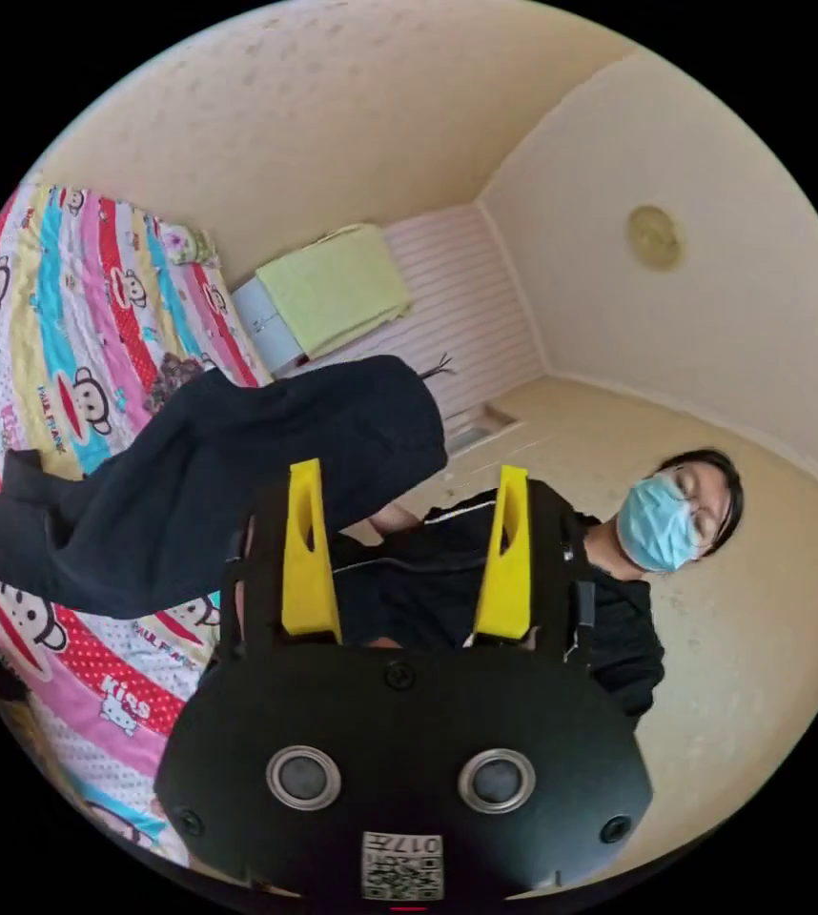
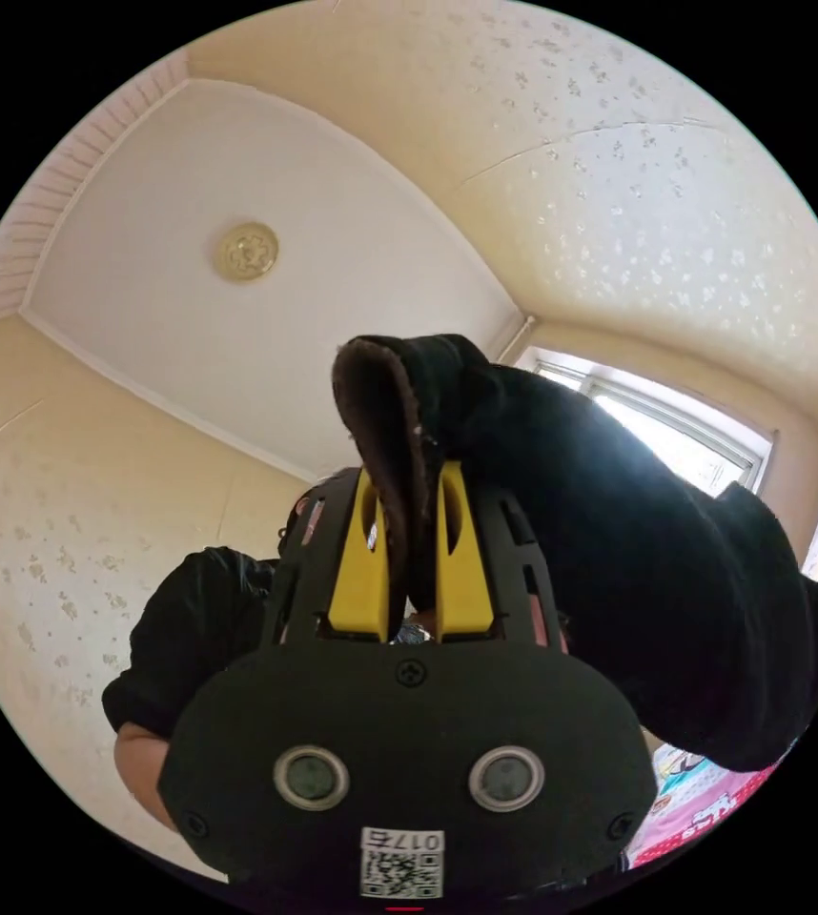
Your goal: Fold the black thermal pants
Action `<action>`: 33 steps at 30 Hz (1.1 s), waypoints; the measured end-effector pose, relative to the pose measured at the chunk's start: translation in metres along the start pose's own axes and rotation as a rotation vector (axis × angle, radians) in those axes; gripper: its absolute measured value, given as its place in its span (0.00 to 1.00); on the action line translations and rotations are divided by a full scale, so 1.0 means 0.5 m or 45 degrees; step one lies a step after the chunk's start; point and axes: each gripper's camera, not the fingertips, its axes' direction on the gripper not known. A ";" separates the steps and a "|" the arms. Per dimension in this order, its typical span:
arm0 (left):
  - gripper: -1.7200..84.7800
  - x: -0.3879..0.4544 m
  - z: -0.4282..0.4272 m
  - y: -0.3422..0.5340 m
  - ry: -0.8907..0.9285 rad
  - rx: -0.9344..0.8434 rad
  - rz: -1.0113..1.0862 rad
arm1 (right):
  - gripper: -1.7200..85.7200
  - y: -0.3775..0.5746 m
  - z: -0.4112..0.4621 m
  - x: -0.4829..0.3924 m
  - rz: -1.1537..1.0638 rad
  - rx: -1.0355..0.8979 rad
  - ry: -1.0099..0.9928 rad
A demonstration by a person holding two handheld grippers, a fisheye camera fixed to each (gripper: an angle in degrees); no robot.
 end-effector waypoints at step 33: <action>0.20 0.397 0.670 0.208 -1.994 0.328 1.159 | 0.13 0.155 0.393 0.101 0.345 -0.439 0.644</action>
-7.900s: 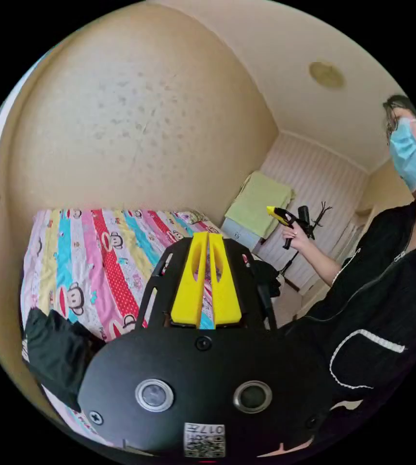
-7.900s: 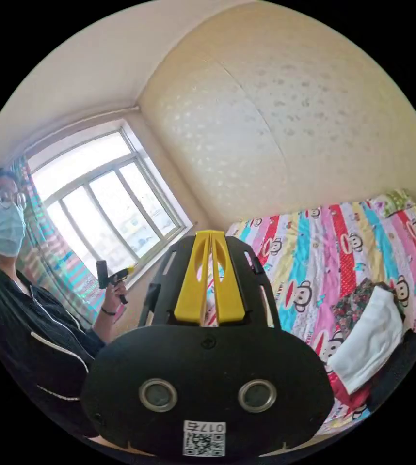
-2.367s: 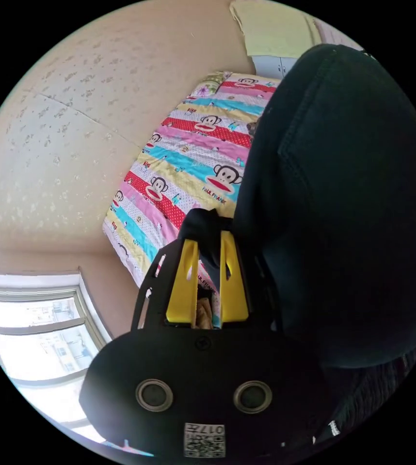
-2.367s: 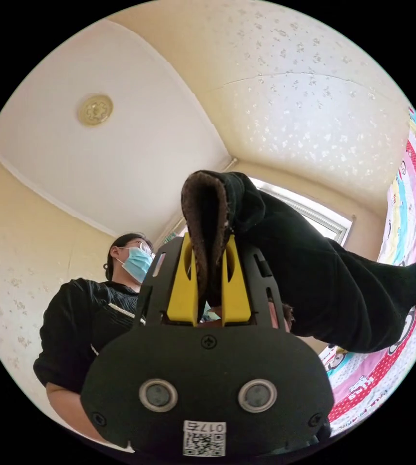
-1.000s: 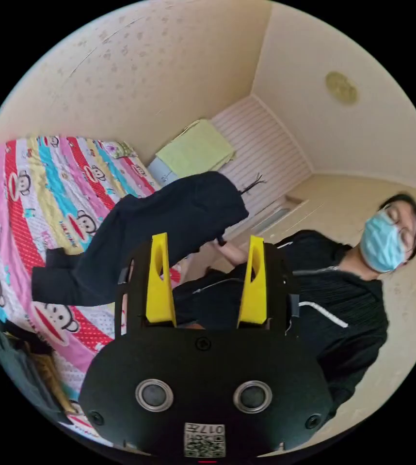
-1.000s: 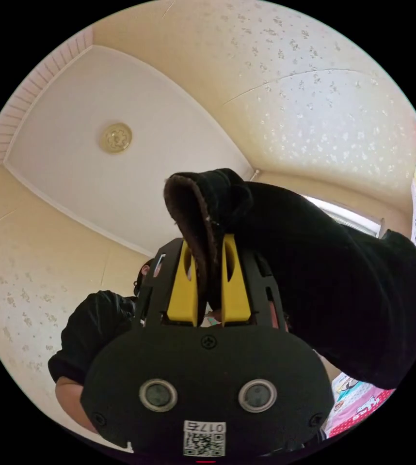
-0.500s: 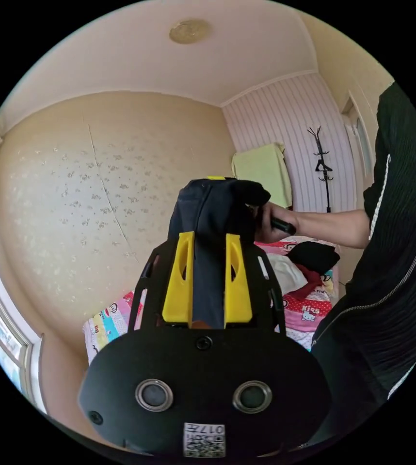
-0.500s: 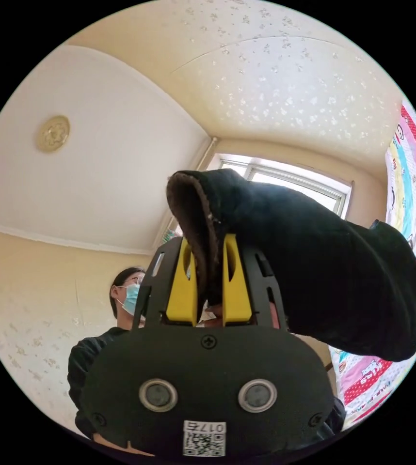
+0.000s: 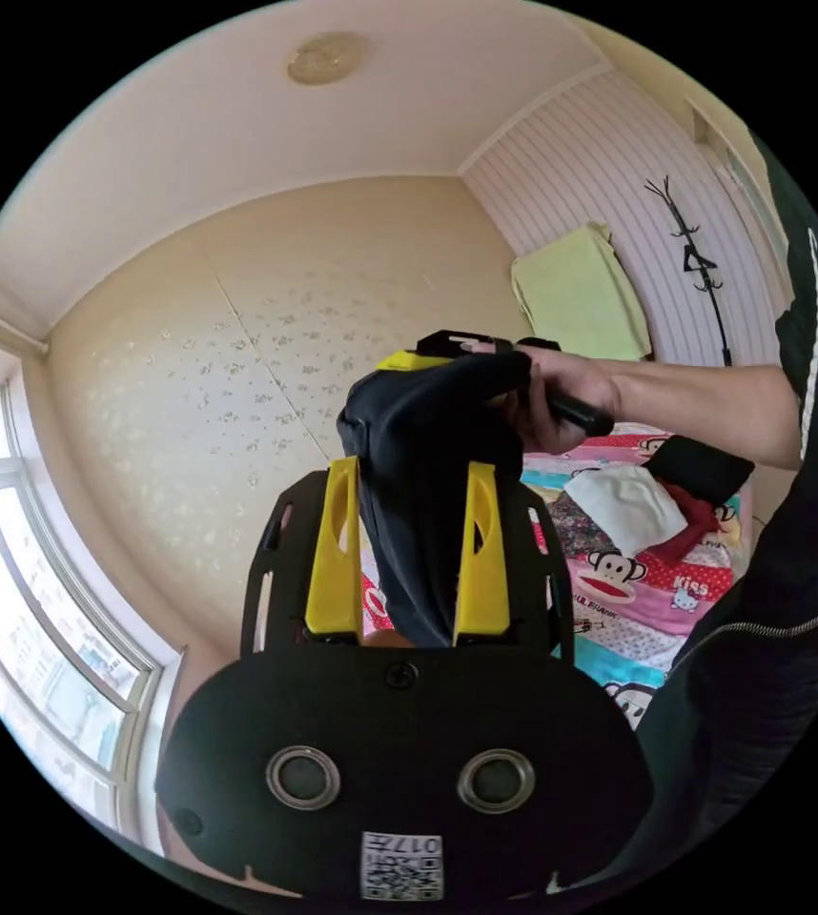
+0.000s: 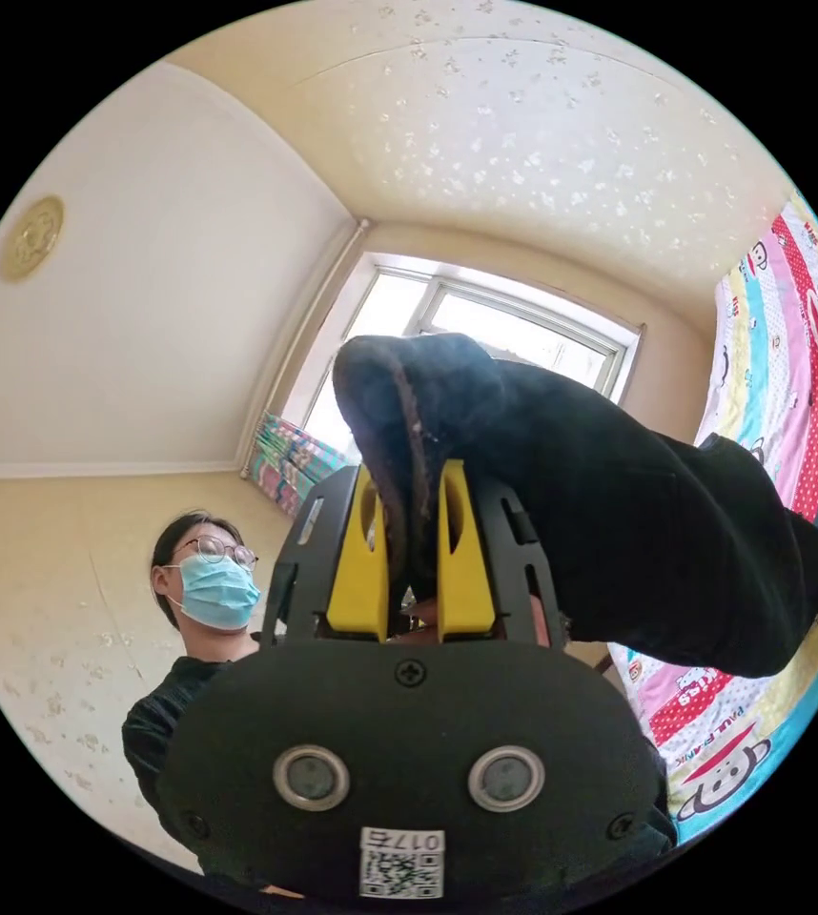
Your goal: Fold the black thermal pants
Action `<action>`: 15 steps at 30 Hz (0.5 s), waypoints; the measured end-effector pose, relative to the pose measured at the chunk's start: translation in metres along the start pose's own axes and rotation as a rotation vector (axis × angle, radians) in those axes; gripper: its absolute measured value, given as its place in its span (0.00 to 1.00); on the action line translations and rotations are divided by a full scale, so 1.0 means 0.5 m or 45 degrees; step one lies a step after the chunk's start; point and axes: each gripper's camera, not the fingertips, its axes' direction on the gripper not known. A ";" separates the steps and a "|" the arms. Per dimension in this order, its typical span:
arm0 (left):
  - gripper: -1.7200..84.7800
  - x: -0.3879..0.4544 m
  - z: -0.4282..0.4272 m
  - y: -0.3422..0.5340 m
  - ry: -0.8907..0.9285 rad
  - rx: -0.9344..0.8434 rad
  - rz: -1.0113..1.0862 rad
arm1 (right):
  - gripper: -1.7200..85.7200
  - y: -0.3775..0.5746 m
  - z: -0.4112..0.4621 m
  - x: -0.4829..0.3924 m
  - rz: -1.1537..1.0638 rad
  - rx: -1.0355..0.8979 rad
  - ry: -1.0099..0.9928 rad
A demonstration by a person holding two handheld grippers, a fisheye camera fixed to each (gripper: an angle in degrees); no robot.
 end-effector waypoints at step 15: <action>0.10 -0.280 -0.004 -0.170 0.911 0.496 -0.847 | 0.15 0.200 -0.032 -0.145 -0.309 -0.058 -0.064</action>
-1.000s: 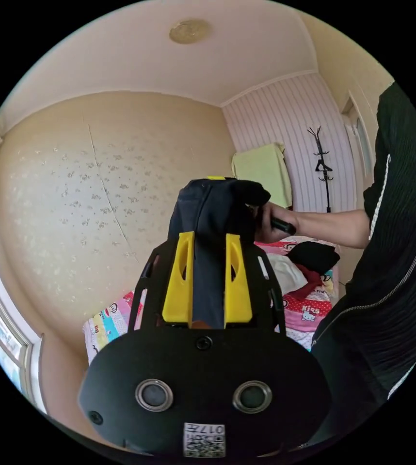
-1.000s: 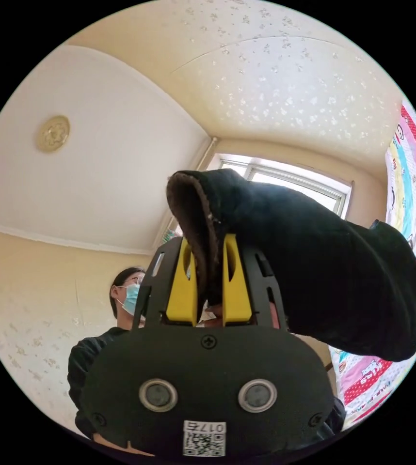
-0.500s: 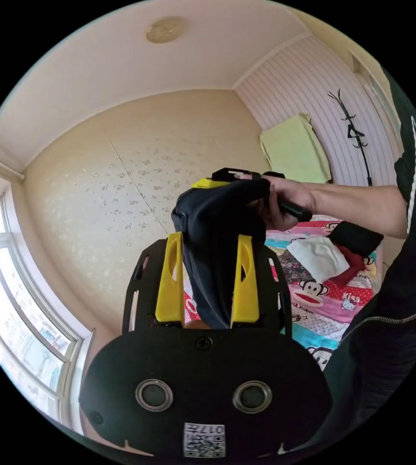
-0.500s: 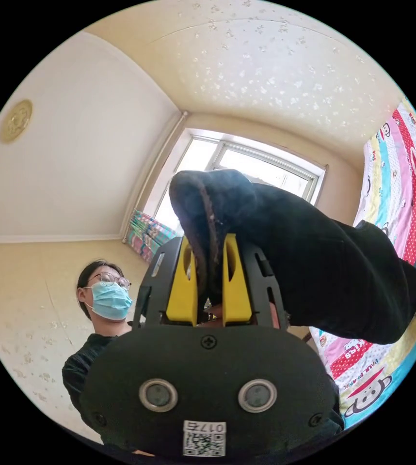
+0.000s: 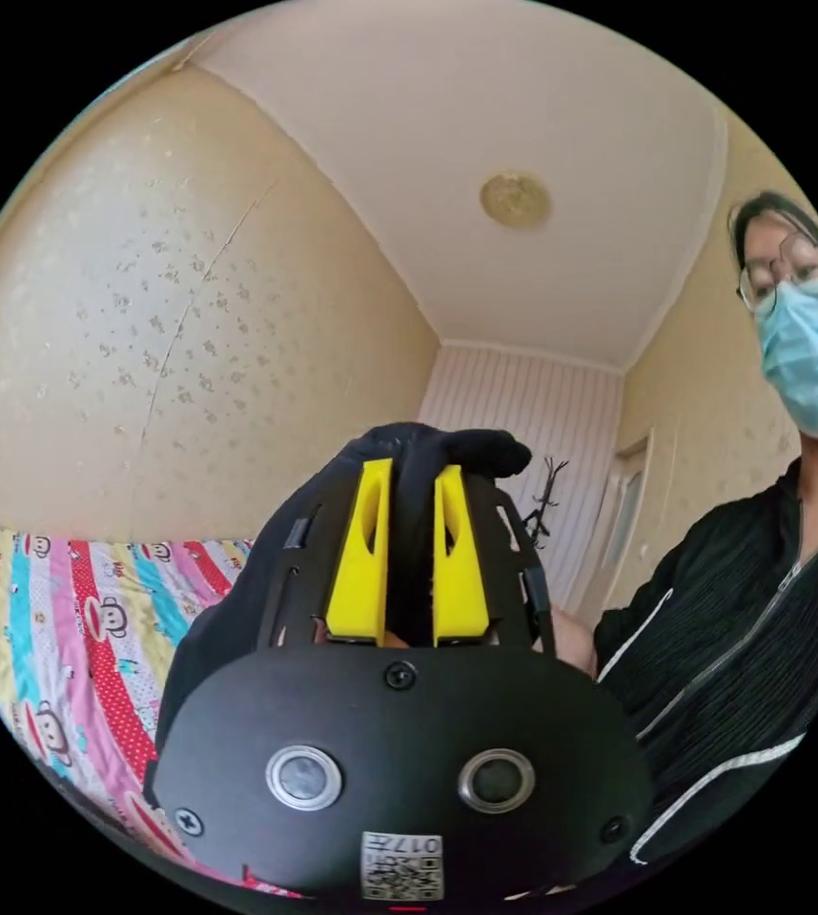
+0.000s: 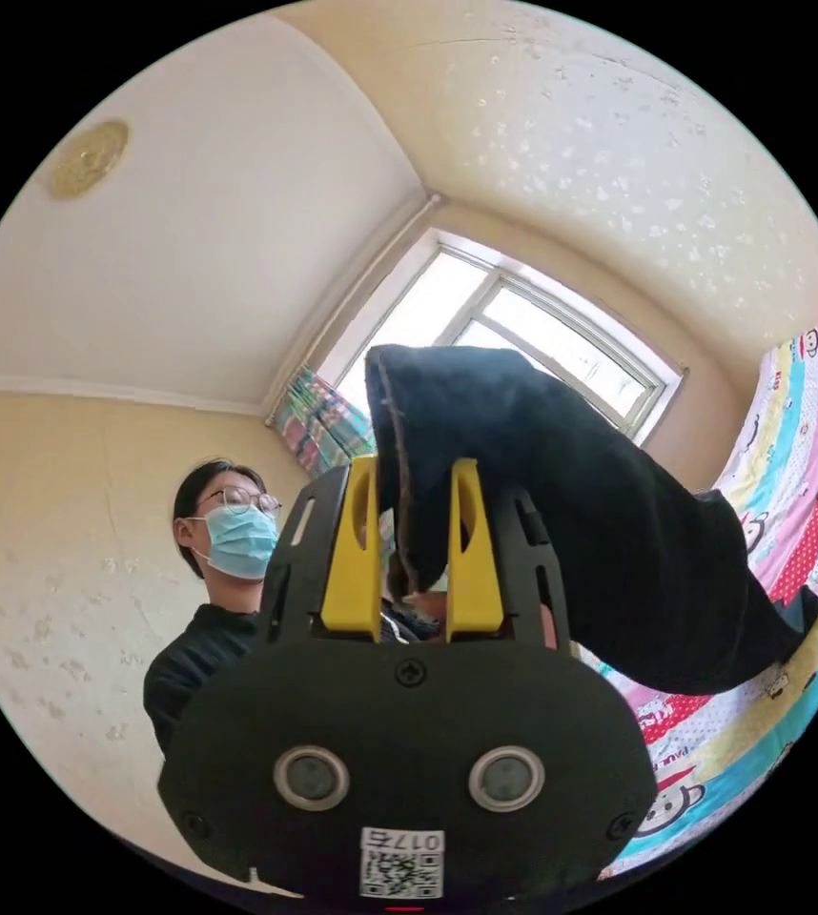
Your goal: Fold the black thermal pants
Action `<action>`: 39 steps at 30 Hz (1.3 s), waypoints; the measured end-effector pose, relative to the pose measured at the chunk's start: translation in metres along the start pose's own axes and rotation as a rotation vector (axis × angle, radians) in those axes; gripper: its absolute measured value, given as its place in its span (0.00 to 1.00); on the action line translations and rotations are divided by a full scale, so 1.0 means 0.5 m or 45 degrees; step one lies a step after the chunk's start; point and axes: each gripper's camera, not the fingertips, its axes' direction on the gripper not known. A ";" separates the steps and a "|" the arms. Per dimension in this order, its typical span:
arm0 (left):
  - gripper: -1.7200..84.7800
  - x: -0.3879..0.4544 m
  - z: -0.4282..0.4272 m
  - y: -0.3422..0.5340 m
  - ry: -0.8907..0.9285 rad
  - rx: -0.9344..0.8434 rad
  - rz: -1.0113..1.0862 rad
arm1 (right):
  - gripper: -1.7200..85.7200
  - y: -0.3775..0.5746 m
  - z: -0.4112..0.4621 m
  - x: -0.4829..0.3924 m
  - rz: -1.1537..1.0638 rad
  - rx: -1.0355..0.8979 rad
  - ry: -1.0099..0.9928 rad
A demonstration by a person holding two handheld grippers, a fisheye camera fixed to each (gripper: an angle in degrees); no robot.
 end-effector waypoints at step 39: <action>0.09 0.461 0.170 -0.812 -0.100 0.387 0.202 | 0.06 0.696 0.168 -0.350 -1.281 0.415 1.205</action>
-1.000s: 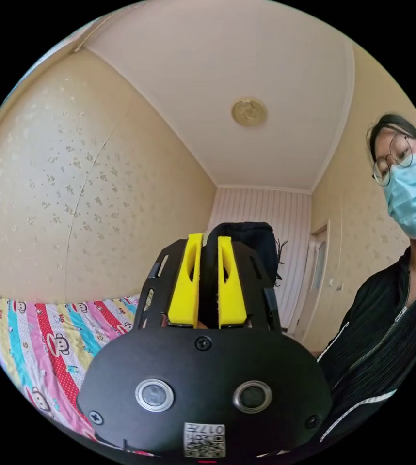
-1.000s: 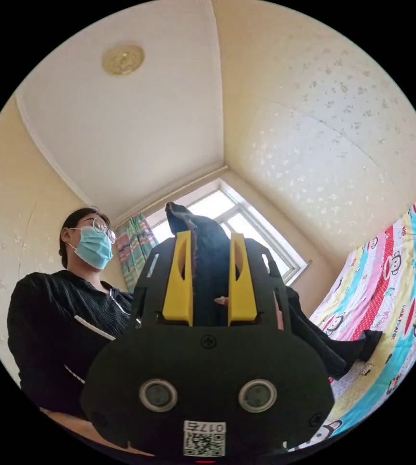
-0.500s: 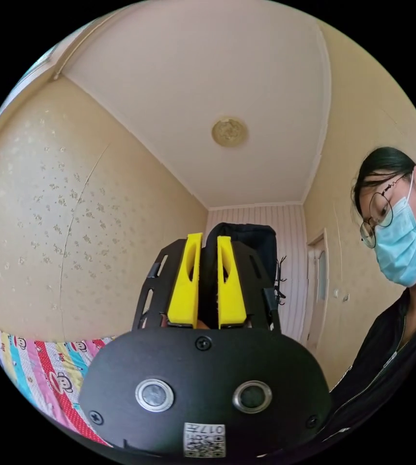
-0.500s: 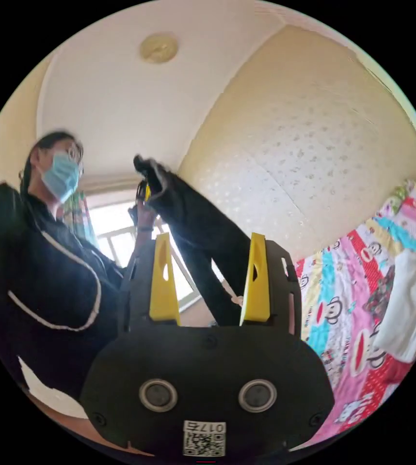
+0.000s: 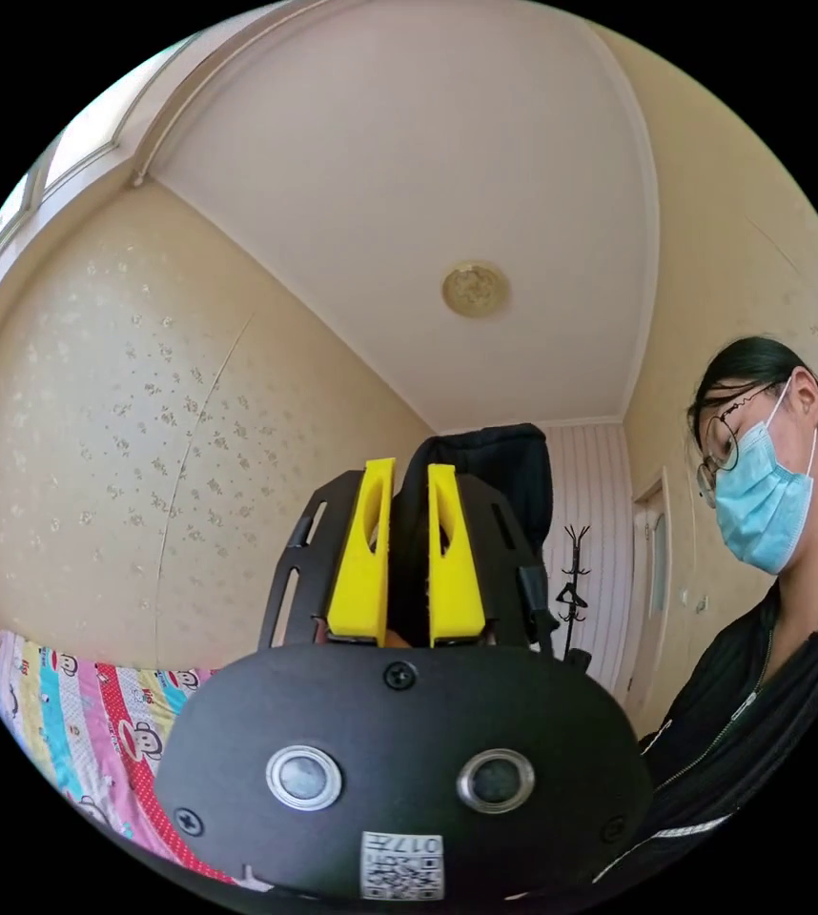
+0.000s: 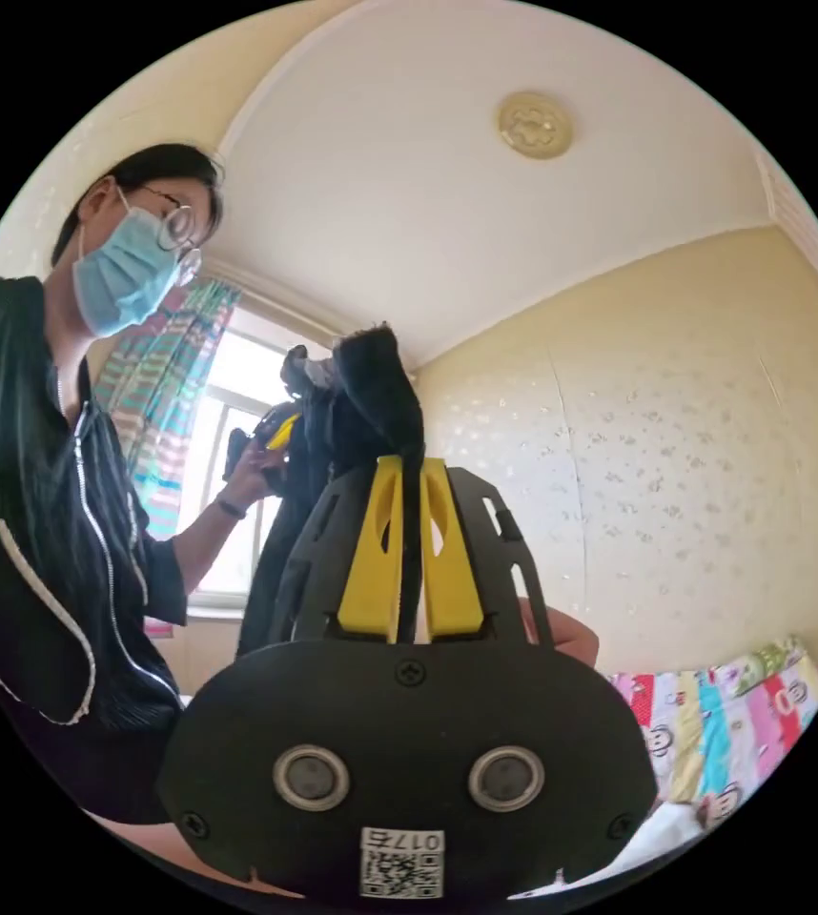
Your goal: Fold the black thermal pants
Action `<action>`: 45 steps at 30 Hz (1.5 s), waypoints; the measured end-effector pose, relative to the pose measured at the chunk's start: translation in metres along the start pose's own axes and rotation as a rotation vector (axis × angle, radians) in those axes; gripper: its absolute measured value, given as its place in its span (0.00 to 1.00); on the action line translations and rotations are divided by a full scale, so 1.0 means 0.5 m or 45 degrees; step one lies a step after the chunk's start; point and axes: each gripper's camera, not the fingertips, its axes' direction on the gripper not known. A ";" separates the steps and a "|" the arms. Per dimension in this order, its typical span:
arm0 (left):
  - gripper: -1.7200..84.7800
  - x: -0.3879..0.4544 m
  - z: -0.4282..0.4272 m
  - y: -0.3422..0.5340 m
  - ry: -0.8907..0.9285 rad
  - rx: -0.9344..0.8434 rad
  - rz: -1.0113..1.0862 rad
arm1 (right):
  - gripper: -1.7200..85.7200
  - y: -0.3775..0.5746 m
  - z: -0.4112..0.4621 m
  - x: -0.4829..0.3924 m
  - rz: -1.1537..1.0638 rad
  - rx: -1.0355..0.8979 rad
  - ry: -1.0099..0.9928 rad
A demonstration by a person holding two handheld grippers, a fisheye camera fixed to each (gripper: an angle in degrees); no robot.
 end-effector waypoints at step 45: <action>0.14 -1.245 -0.141 -0.057 -1.068 -0.737 -0.588 | 0.11 0.495 0.628 1.089 0.602 -1.009 0.154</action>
